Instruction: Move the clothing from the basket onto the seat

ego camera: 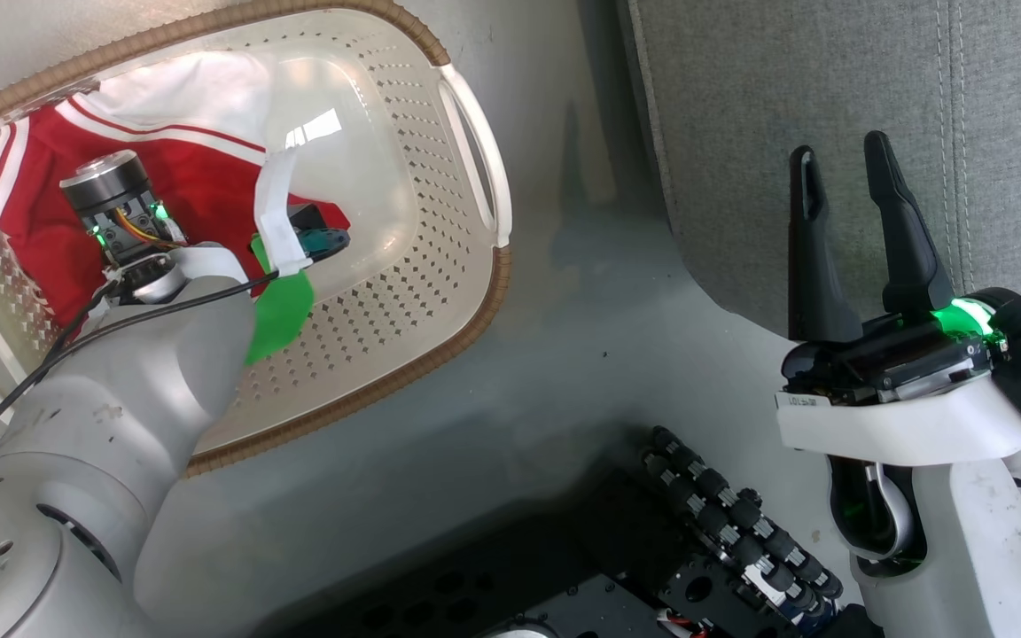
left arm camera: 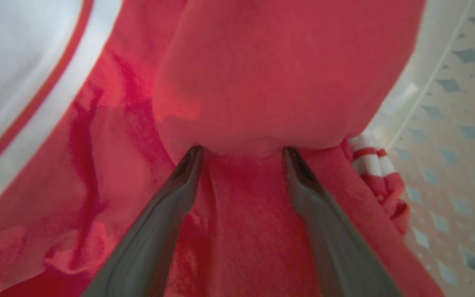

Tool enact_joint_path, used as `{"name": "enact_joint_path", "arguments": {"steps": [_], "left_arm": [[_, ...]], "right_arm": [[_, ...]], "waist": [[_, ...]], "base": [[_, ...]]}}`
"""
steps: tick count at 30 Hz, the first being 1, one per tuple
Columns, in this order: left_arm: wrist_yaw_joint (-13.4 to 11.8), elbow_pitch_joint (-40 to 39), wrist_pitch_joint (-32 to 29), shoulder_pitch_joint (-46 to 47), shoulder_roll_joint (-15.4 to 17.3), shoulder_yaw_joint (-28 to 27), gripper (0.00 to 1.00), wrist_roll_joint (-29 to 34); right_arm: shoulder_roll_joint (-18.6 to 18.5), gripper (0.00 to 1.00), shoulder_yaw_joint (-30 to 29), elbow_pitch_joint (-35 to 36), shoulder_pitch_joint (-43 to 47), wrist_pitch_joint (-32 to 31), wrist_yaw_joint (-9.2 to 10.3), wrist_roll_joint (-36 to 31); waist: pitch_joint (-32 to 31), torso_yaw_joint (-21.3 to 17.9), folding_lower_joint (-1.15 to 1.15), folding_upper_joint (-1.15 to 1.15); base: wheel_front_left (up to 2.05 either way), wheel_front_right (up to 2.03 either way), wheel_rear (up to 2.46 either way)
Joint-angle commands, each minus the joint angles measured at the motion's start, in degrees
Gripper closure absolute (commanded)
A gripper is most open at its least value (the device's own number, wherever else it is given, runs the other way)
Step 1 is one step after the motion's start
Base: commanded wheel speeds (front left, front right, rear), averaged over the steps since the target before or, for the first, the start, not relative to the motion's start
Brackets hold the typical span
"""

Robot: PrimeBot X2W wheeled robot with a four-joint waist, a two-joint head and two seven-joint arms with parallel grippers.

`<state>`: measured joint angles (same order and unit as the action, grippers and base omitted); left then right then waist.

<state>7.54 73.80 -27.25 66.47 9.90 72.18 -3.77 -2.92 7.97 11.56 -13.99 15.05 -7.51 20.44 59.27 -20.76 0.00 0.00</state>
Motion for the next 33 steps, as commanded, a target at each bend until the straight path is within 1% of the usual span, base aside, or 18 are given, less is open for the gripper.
{"name": "enact_joint_path", "arguments": {"steps": [1, 2, 9, 13, 20, 24, 32, 33], "left_arm": [[-0.1, 0.1, -0.6, 0.4, 0.6, 0.2, 0.75, -1.1], [-0.1, 0.0, -1.0, 0.0, 0.8, 0.4, 1.0, -2.0], [-0.1, -1.6, -2.5, -0.6, 2.4, 1.1, 1.0, -5.3], [-0.1, -2.8, -3.5, -0.3, 3.5, 1.1, 1.0, -5.9], [-0.1, -4.7, -2.4, 0.1, 4.9, 1.2, 1.0, -6.2], [-0.1, -5.2, -0.3, -0.3, 4.0, 1.2, 1.0, -7.3], [-0.1, -3.7, 4.0, -2.9, 1.5, 1.1, 1.0, -9.6], [-0.5, -3.5, 4.8, -3.5, 1.1, 1.1, 1.0, -9.7]], "right_arm": [[0.1, 0.0, 0.1, 0.3, 0.3, 0.2, 0.04, -0.6], [0.1, 0.0, 0.2, 0.3, 0.2, 0.2, 0.04, -0.7], [0.1, 0.0, 0.4, 0.5, -1.0, 0.2, 0.04, -1.3], [0.1, 0.0, 0.7, 0.3, -2.1, 0.2, 0.04, -1.9], [0.1, 0.0, 0.6, 0.1, -4.5, 0.2, 0.04, -2.6], [0.0, 0.0, -0.6, -0.1, -5.1, 0.2, 0.04, -3.7], [0.0, 0.0, -2.3, -0.6, -4.7, 0.2, 0.04, -6.7], [0.0, 0.0, -2.6, -0.7, -4.5, 0.2, 0.04, -7.0]], "waist": [[0.0, 0.0, 0.0, 0.0], [0.0, 0.1, 0.0, 0.0], [0.0, 0.3, 0.0, 0.0], [-0.2, 0.3, 0.0, 0.0], [-2.0, 0.0, 0.0, 0.0], [-4.7, 1.5, 0.0, 0.0], [-11.9, 5.0, 0.0, 0.0], [-13.1, 5.5, 0.0, 0.0]], "base": [[0.0, 0.0, 0.0], [0.0, 0.0, 0.0], [0.0, 0.0, 0.0], [0.0, 0.0, 0.0], [0.0, 0.0, 0.0], [0.0, 0.0, 0.0], [0.0, 0.0, 0.0], [0.0, 0.0, 0.0]]}}
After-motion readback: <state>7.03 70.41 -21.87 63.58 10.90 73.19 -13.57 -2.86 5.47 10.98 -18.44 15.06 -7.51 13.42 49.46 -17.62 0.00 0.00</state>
